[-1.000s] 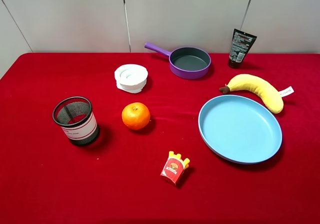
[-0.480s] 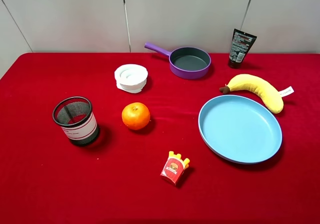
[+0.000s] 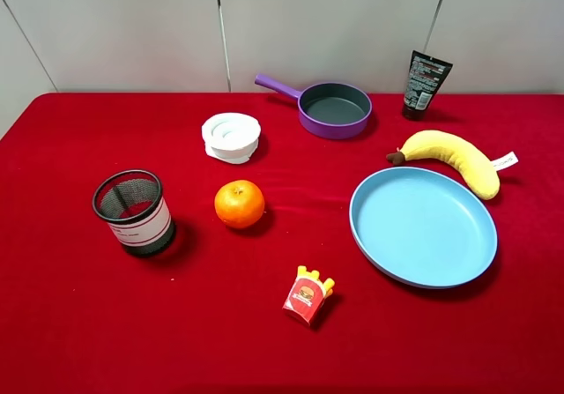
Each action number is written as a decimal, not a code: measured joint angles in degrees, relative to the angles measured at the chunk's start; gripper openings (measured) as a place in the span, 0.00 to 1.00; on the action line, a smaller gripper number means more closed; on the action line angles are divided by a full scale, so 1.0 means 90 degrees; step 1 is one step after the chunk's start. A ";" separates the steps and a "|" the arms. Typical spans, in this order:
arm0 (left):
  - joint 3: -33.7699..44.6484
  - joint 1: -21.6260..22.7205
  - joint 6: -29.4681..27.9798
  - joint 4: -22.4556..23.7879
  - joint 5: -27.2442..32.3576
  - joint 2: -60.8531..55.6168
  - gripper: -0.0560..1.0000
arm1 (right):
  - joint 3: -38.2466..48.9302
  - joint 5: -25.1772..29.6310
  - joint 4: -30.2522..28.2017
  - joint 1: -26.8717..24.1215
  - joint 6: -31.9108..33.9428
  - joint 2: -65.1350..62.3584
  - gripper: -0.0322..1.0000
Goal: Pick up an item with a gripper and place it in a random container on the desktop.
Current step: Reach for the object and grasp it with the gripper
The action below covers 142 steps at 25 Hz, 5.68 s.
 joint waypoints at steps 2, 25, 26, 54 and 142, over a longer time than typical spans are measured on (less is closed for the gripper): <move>0.0000 0.0000 0.0000 0.0000 0.0000 0.0000 0.99 | -0.0004 -0.0093 0.0007 0.0094 -0.0037 0.0221 0.70; 0.0000 0.0000 0.0000 0.0000 0.0000 0.0000 0.99 | -0.1005 -0.1156 -0.0134 0.1554 -0.0061 0.3045 0.70; 0.0000 0.0000 0.0000 0.0000 0.0000 0.0000 0.99 | -0.1082 -0.1164 -0.0150 0.1554 -0.0069 0.3177 0.70; 0.0000 0.0000 0.0000 0.0000 0.0000 0.0000 0.99 | -0.4030 -0.1438 -0.0496 0.1554 -0.0965 0.6913 0.70; 0.0000 0.0000 0.0000 0.0006 0.0000 0.0000 0.99 | -0.8909 -0.0529 0.0598 0.0448 -0.2606 1.2451 0.57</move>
